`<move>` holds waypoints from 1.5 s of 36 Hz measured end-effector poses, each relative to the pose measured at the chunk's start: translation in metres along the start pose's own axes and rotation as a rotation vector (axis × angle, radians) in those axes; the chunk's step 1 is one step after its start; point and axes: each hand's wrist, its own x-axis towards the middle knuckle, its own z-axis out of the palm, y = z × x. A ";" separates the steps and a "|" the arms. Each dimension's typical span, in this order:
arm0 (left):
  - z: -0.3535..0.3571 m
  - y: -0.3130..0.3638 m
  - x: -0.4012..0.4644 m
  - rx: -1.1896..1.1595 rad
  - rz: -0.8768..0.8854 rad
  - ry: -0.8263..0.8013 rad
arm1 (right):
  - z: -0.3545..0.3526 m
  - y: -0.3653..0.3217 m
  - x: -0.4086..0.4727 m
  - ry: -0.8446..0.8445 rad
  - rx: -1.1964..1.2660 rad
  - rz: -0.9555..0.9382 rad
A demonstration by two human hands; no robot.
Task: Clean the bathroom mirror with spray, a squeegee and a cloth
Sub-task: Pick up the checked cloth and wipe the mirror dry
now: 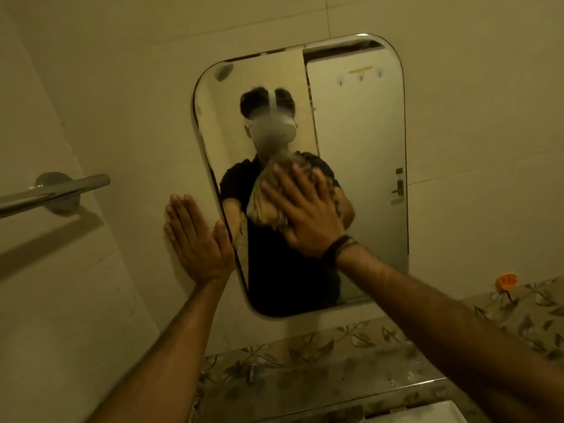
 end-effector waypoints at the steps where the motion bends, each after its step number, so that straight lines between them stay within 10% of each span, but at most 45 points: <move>1: 0.000 0.000 0.000 0.007 0.004 -0.001 | -0.009 0.004 0.022 0.028 0.012 0.059; 8: -0.007 -0.002 0.001 -0.085 0.033 -0.032 | -0.030 0.005 0.081 0.079 -0.019 0.172; 15: -0.028 0.008 0.075 -0.192 0.090 0.083 | 0.007 -0.023 0.017 -0.122 -0.134 -0.247; 31: -0.008 0.025 0.116 -0.013 0.117 0.125 | -0.044 -0.037 0.191 0.047 -0.127 -0.029; 49: -0.012 0.034 0.116 -0.048 0.041 0.117 | -0.066 0.035 0.161 0.204 -0.038 0.288; 54: -0.008 0.043 0.115 -0.070 -0.020 0.180 | -0.050 0.006 0.164 0.117 -0.111 0.022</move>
